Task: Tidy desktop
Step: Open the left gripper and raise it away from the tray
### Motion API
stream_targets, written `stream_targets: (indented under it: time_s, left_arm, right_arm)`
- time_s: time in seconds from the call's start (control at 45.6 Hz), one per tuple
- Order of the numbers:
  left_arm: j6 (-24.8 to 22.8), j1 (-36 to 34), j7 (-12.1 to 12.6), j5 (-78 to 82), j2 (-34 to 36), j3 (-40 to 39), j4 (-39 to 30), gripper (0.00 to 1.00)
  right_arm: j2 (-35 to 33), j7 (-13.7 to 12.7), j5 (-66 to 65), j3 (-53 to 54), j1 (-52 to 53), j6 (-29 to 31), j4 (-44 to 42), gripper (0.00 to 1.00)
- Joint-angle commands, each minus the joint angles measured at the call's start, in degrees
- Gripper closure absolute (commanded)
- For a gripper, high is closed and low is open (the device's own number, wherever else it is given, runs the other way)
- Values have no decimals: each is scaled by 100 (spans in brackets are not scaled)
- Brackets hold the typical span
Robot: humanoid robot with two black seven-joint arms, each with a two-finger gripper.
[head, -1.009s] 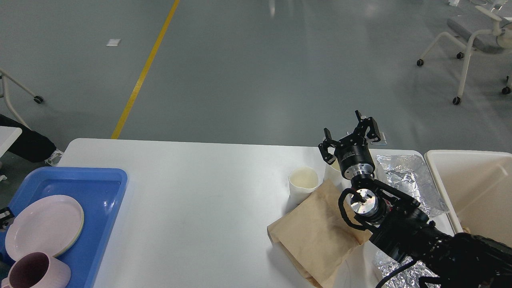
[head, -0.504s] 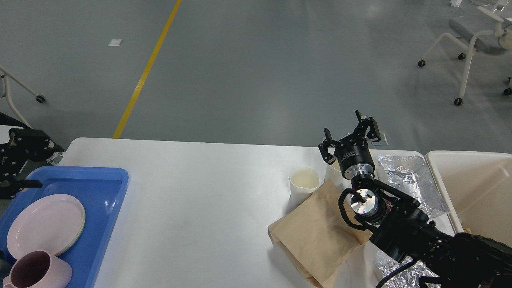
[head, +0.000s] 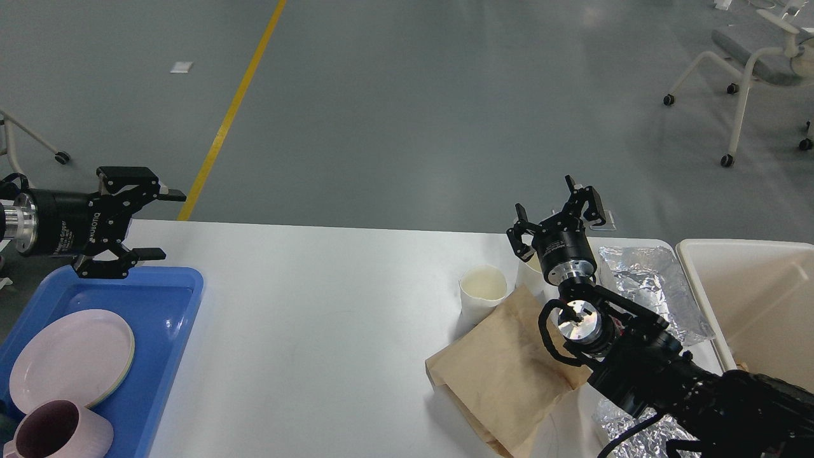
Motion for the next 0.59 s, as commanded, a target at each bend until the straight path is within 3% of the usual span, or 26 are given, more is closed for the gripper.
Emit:
stream_targets:
  time_s: [0.0, 0.132, 0.351, 0.483, 0.57]
  left_arm:
    - [233, 0, 4, 36, -204, -82, 136, 0]
    - [901, 96, -4, -86, -1073, -607, 820, 0]
    - [1156, 765, -4, -430, -2207, -2506, 1955, 0]
    - [1455, 721, 39, -473, -2727, -3201, 2588, 0]
    - [1482, 764, 57, -605, -2911, -3518, 2650, 0]
  right_arm:
    - [0, 0, 3, 0, 0, 0, 0, 0]
    - [0, 0, 3, 0, 0, 0, -9, 0]
    - [0, 0, 3, 0, 0, 0, 0, 0]
    - [9, 0, 3, 0, 0, 0, 0, 0]
    - [9, 0, -6, 0, 0, 0, 9, 0]
